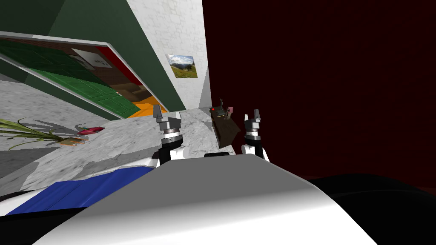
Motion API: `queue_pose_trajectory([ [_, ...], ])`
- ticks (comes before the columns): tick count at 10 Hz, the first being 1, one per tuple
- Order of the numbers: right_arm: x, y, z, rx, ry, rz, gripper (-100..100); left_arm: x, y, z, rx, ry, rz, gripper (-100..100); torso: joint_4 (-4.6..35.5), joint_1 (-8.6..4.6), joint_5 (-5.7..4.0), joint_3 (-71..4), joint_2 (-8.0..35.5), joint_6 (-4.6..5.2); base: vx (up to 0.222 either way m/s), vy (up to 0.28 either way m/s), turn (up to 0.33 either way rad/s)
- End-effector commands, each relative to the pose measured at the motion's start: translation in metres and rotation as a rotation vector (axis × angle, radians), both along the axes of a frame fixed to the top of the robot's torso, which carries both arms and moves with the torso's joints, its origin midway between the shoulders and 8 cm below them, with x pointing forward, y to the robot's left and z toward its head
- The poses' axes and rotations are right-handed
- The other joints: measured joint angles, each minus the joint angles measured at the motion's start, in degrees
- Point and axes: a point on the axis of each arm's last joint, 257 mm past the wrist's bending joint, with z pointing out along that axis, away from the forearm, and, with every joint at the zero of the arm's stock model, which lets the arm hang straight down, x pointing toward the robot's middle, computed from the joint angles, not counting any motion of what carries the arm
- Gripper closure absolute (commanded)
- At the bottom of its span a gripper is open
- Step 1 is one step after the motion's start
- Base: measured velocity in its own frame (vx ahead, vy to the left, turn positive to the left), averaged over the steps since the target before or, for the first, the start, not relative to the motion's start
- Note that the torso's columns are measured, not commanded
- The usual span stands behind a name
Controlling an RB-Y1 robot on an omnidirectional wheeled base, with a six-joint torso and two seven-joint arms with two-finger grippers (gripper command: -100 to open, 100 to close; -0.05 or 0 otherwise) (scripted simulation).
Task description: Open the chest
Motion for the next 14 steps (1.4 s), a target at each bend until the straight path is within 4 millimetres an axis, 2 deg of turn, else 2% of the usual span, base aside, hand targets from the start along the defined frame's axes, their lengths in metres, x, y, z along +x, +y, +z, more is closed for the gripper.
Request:
queue_pose_trajectory([
  [1,0.000,0.000,0.000,0.000,0.000,0.000,0,0.000,0.000,0.000,0.000,0.000,0.000,0,2.35,0.00,0.00,-4.67,2.32,0.00,0.000,0.000,0.000],
  [9,0.000,0.000,0.000,0.000,0.000,0.000,0,0.000,0.000,0.000,0.000,0.000,0.000,0,35.37,0.00,0.00,-70.73,35.39,0.00,0.000,0.000,0.000],
  [10,0.004,0.005,-0.005,-0.043,0.018,0.009,-100,0.000,0.000,0.000,0.000,0.000,0.000,0,39.60,0.00,0.00,-79.19,39.62,0.00,0.010,0.011,0.014],
  [11,0.008,0.009,-0.010,-0.078,0.035,0.013,-100,0.000,0.000,0.000,0.000,0.000,0.000,0,41.49,0.03,0.01,-83.14,41.53,-0.01,0.016,0.027,0.026],
  [14,0.025,0.023,-0.031,-0.211,0.098,0.010,-100,0.000,0.000,0.000,0.000,0.000,0.000,0,42.25,0.10,0.02,-84.58,42.23,-0.01,0.023,0.049,0.032],
])
